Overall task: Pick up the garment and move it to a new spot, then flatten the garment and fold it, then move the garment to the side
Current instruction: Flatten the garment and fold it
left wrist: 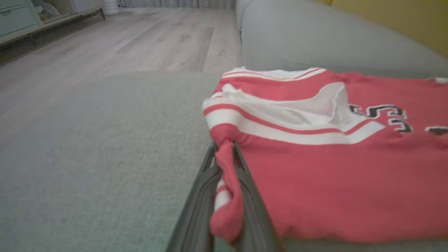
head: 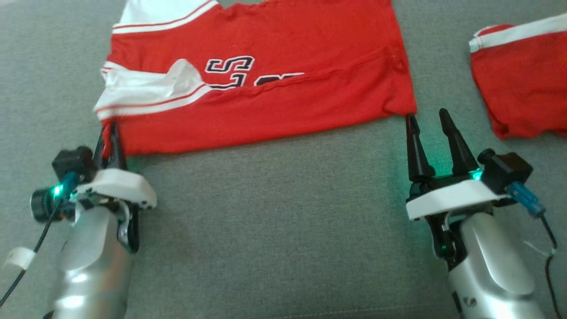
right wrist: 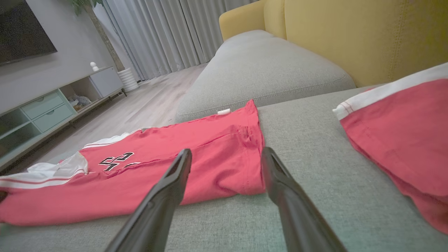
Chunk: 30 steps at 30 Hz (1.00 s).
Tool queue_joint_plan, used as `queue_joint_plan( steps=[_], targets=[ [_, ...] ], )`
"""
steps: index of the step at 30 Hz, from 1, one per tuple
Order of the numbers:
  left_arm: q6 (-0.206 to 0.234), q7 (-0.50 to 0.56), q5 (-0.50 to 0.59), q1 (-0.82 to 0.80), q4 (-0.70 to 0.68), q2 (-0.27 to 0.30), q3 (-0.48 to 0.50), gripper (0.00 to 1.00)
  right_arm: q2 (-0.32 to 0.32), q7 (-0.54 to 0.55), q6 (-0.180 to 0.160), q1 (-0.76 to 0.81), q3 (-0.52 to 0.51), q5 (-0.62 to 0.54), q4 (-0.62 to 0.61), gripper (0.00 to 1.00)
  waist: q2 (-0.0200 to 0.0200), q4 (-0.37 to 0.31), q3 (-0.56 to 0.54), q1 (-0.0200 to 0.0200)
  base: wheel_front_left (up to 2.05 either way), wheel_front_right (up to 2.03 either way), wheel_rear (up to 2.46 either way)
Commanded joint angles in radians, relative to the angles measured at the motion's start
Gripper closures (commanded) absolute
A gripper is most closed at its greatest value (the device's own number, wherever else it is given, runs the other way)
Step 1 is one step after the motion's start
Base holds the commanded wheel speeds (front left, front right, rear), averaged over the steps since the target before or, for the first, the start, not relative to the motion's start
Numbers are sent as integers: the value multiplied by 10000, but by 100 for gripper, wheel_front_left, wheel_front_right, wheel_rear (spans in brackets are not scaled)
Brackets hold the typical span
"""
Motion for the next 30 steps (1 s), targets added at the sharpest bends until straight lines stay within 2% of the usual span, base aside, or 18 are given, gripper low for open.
queue_joint_plan(
  steps=[1, 3, 10, 21, 22, 24, 25, 30],
  targets=[
    [-70, -214, 46, -105, -727, 237, 142, 100, 98, 144, -7, -478, 67, -203, -89, 0, 0, 168, -150, -1, 0, 0, 0],
    [-86, -238, 103, -73, -987, 199, 116, 100, 99, 313, -7, -578, -15, -295, 41, 0, 0, 224, -188, -1, 0, 0, 0],
    [-121, -260, 675, 549, -3214, -91, -59, 100, 99, 1839, -7, -1536, -861, -1038, 1320, 0, 0, 677, -175, -1, 0, 0, 0],
    [-464, -263, 929, 852, -3710, -417, -445, 100, 99, 3061, -7, -3007, -2096, -2491, 4037, 0, 0, 1197, 100, -1, 0, 0, 0],
    [-483, -263, 936, 849, -3708, -422, -448, 100, 99, 3130, -7, -3087, -2121, -2618, 4233, 6, 0, 1221, 109, -1, 0, 0, 0],
    [-493, -263, 949, 841, -3666, -406, -425, 100, 99, 3144, -7, -3201, -2119, -2831, 4520, 91, 0, 1248, 109, -1, 0, 0, 0],
    [-491, -263, 956, 845, -3614, -387, -411, 100, 99, 3100, -7, -3230, -2123, -2944, 4618, 100, 0, 1246, 91, -1, 0, 0, 0],
    [-488, -263, 959, 971, -3243, -206, -325, 100, 99, 2700, -7, -3205, -2437, -3314, 4895, 100, 0, 1082, -149, -1, 0, 0, 0]
  ],
)
